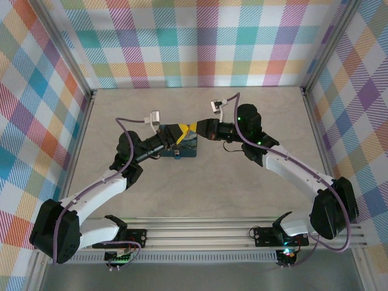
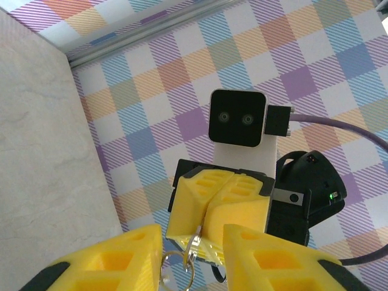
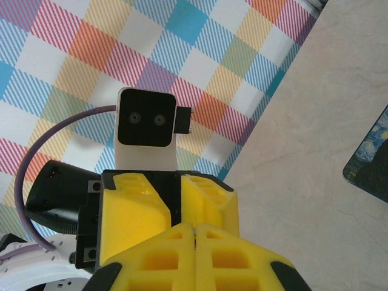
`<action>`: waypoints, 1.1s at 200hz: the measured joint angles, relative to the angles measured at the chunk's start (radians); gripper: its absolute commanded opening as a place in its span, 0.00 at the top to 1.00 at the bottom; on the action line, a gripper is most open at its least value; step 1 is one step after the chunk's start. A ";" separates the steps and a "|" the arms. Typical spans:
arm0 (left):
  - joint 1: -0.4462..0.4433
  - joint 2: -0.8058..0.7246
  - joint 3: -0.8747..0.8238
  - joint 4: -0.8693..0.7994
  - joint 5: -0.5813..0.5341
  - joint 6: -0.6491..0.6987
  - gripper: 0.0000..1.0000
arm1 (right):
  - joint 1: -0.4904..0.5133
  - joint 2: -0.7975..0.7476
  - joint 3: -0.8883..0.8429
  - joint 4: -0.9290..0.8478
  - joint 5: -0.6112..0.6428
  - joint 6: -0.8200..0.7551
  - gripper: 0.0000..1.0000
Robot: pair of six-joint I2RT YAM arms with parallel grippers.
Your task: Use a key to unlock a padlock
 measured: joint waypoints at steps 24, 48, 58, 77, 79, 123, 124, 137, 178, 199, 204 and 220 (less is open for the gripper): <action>0.000 0.002 0.000 0.010 0.003 -0.008 0.76 | 0.003 0.002 0.000 0.003 -0.003 0.002 1.00; 0.000 0.002 -0.002 0.016 0.004 -0.008 0.76 | 0.003 0.002 0.000 0.006 -0.002 0.005 1.00; 0.000 0.002 -0.008 0.018 0.004 -0.008 0.77 | 0.003 0.002 0.000 0.007 -0.002 0.009 1.00; 0.000 -0.001 -0.020 0.018 0.004 -0.008 0.77 | 0.003 0.002 0.000 0.008 0.004 0.019 1.00; 0.000 -0.001 -0.021 0.018 0.004 -0.008 0.77 | 0.003 0.002 0.000 0.010 0.005 0.020 1.00; 0.000 -0.023 -0.033 0.017 0.004 -0.010 0.84 | 0.004 0.002 0.000 0.021 0.008 0.026 1.00; 0.000 -0.023 -0.033 0.017 0.004 -0.010 0.84 | 0.004 0.002 0.000 0.021 0.008 0.026 1.00; 0.000 -0.025 -0.033 0.017 0.004 -0.010 0.83 | 0.006 0.003 0.000 0.021 0.008 0.026 1.00; 0.000 -0.025 -0.033 0.018 0.004 -0.011 0.88 | 0.021 0.007 0.000 0.021 0.009 0.026 1.00; 0.000 -0.024 -0.033 0.019 0.004 -0.011 0.96 | 0.022 0.009 0.000 0.021 0.014 0.026 1.00; 0.002 -0.024 -0.033 0.019 0.004 -0.011 0.96 | 0.022 0.009 0.000 0.021 0.016 0.026 1.00; 0.002 -0.024 -0.033 0.018 0.003 -0.009 0.95 | 0.022 0.009 0.000 0.021 0.021 0.026 1.00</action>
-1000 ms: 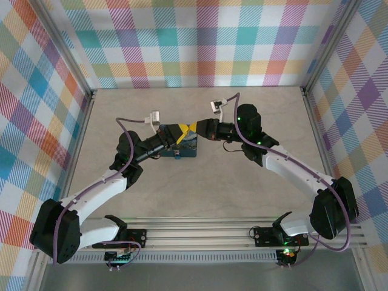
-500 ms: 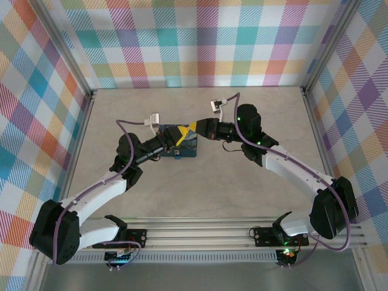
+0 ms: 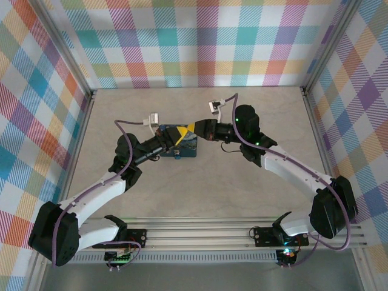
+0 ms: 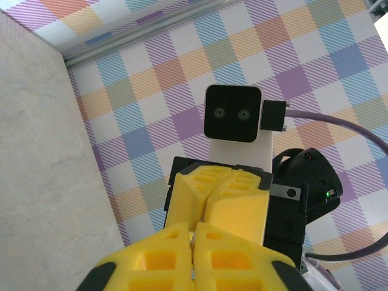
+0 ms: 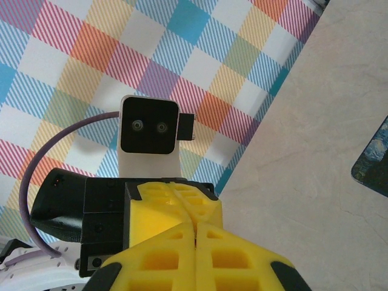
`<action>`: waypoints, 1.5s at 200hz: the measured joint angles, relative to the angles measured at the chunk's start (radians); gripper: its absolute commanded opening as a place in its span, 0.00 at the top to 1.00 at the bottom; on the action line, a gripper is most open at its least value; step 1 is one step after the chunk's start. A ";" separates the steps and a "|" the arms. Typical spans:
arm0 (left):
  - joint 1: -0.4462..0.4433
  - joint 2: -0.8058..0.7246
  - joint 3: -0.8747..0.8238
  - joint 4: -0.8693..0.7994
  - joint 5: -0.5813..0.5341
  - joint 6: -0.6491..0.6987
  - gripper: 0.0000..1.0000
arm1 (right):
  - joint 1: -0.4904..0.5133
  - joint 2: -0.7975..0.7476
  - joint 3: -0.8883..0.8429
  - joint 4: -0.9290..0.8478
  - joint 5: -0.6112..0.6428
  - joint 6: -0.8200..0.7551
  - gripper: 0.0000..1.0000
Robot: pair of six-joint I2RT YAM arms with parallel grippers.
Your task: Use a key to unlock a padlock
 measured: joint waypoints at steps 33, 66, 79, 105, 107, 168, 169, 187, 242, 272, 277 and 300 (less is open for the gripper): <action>0.003 -0.008 0.000 -0.014 -0.005 0.006 0.89 | 0.003 0.000 0.000 0.000 0.003 0.000 1.00; 0.004 -0.021 0.000 -0.034 -0.005 0.006 0.88 | 0.006 0.000 0.000 0.000 0.003 0.000 1.00; 0.004 -0.022 0.000 -0.038 -0.005 0.009 0.82 | 0.006 0.000 0.000 0.000 0.002 0.000 1.00; 0.005 -0.030 -0.002 -0.057 -0.011 0.019 0.74 | 0.006 0.000 0.000 0.000 0.003 0.000 1.00; 0.005 -0.031 -0.002 -0.057 -0.012 0.019 0.74 | 0.006 0.000 0.000 0.000 0.003 0.000 1.00; 0.011 -0.042 -0.010 -0.075 -0.015 0.021 0.84 | 0.006 0.001 0.000 -0.002 0.003 0.000 1.00; 0.011 -0.042 -0.010 -0.074 -0.014 0.021 0.84 | 0.006 0.001 0.000 -0.002 0.003 0.000 1.00; 0.011 -0.043 -0.010 -0.073 -0.015 0.021 0.86 | 0.008 0.004 0.000 -0.002 0.003 0.000 1.00; 0.017 -0.045 -0.010 -0.076 -0.007 0.025 1.00 | 0.010 0.010 0.000 0.000 0.011 0.000 1.00; 0.019 -0.081 -0.010 -0.134 -0.008 0.056 1.00 | 0.019 0.010 0.000 -0.008 0.010 0.000 0.82; 0.020 -0.092 -0.010 -0.151 -0.008 0.066 1.00 | 0.021 0.010 0.000 -0.012 0.011 0.001 0.77; 0.031 -0.159 -0.012 -0.246 -0.008 0.111 1.00 | 0.028 0.010 0.001 -0.049 0.037 -0.008 0.58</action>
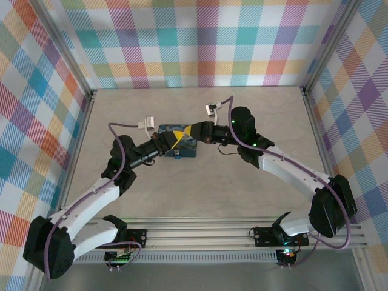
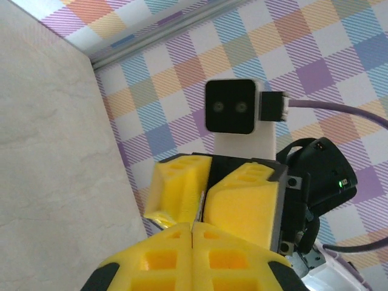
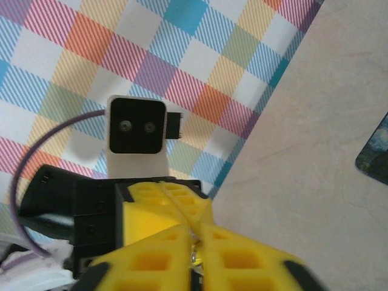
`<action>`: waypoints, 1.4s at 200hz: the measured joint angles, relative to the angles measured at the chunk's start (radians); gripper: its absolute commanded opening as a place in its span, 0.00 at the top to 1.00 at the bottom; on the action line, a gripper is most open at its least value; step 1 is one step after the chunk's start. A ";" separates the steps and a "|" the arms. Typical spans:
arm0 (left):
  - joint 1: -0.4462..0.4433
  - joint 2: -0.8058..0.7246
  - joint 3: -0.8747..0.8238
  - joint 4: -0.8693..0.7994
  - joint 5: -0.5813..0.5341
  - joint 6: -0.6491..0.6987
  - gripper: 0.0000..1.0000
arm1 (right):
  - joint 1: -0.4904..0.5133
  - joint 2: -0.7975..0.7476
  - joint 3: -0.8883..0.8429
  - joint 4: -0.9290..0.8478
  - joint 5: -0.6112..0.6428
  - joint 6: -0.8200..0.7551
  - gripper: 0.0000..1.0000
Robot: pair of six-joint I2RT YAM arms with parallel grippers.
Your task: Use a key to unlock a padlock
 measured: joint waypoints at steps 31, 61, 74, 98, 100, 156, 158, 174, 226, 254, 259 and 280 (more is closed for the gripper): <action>0.014 -0.114 -0.002 -0.206 -0.019 0.099 1.00 | 0.002 -0.001 0.003 -0.108 0.071 -0.001 0.49; 0.018 -0.226 -0.002 -0.455 -0.058 0.206 1.00 | 0.021 0.006 0.045 -0.310 0.172 -0.043 0.48; 0.019 -0.261 -0.001 -0.574 -0.089 0.253 1.00 | 0.052 0.027 0.080 -0.387 0.230 -0.075 0.46; 0.020 -0.295 -0.002 -0.769 -0.146 0.313 1.00 | 0.145 0.093 0.119 -0.475 0.340 -0.118 0.44; 0.020 -0.297 -0.002 -0.779 -0.151 0.315 1.00 | 0.153 0.099 0.122 -0.483 0.350 -0.122 0.44; 0.021 -0.411 -0.096 -0.934 -0.219 0.340 1.00 | 0.310 0.410 0.238 -0.565 0.542 -0.195 0.40; 0.021 -0.417 -0.101 -0.935 -0.219 0.340 1.00 | 0.312 0.422 0.245 -0.566 0.546 -0.197 0.40; 0.021 -0.459 -0.139 -0.945 -0.221 0.341 1.00 | 0.314 0.497 0.297 -0.573 0.588 -0.218 0.40; 0.022 -0.600 -0.244 -0.901 -0.179 0.381 1.00 | 0.312 0.611 0.427 -0.583 0.742 -0.275 0.37; 0.022 -0.659 -0.285 -0.828 -0.164 0.393 1.00 | 0.303 0.628 0.439 -0.584 0.784 -0.290 0.37; 0.022 -0.662 -0.288 -0.818 -0.163 0.393 1.00 | 0.299 0.633 0.439 -0.584 0.788 -0.290 0.37; 0.022 -0.665 -0.290 -0.797 -0.166 0.407 1.00 | 0.290 0.657 0.440 -0.587 0.796 -0.290 0.37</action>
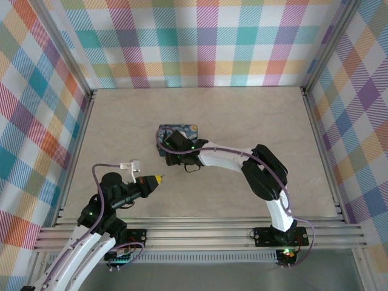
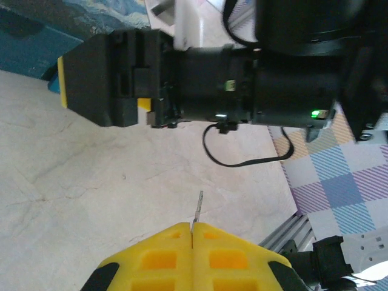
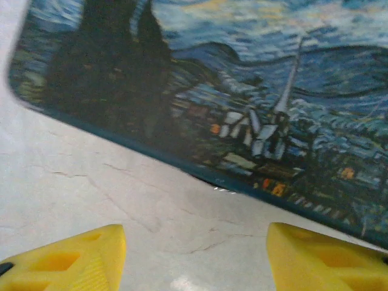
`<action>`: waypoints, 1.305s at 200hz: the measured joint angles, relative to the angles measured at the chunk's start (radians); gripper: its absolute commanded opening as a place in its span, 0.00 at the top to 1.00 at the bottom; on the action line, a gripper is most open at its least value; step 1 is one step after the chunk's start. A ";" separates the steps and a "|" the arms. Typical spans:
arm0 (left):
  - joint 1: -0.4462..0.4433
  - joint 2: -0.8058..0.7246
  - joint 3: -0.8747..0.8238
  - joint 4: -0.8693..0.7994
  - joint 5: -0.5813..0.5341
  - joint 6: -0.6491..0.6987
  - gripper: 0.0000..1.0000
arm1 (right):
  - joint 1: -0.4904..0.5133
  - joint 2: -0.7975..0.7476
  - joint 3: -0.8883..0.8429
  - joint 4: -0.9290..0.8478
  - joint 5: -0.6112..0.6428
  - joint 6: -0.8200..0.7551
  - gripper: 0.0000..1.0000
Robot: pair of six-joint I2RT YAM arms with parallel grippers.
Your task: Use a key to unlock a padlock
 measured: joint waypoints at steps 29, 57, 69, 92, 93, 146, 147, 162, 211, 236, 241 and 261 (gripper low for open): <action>0.000 0.001 0.000 -0.002 -0.016 0.012 1.00 | -0.024 0.010 0.000 -0.001 0.000 -0.003 0.38; 0.000 0.001 0.000 -0.022 -0.037 0.023 1.00 | -0.036 0.011 0.001 0.005 0.000 -0.026 0.38; 0.000 0.001 0.000 -0.034 -0.049 0.023 1.00 | -0.040 0.018 0.007 0.007 0.000 -0.030 0.38; 0.001 0.001 0.000 -0.052 -0.069 0.022 1.00 | -0.040 0.051 0.029 0.011 -0.001 -0.042 0.40; 0.001 0.001 0.000 -0.053 -0.070 0.022 1.00 | -0.040 0.053 0.030 0.011 0.000 -0.043 0.40; 0.002 0.010 0.000 -0.073 -0.087 0.018 1.00 | -0.041 0.108 0.043 0.015 0.009 -0.077 0.47; 0.002 0.010 0.000 -0.074 -0.087 0.019 1.00 | -0.041 0.108 0.043 0.015 0.009 -0.078 0.47; 0.002 0.011 0.000 -0.080 -0.089 0.019 1.00 | -0.046 0.109 0.043 0.015 0.014 -0.080 0.48; 0.002 0.025 0.000 -0.079 -0.089 0.019 1.00 | -0.056 0.109 0.056 0.021 0.011 -0.102 0.59; 0.002 0.045 0.000 -0.076 -0.087 0.021 1.00 | -0.064 0.109 0.064 0.025 0.003 -0.110 0.70; 0.002 0.051 0.000 -0.076 -0.086 0.023 1.00 | -0.066 0.109 0.065 0.026 0.003 -0.111 0.72; 0.002 0.074 0.000 -0.076 -0.077 0.029 1.00 | -0.072 0.110 0.065 0.029 0.000 -0.123 0.79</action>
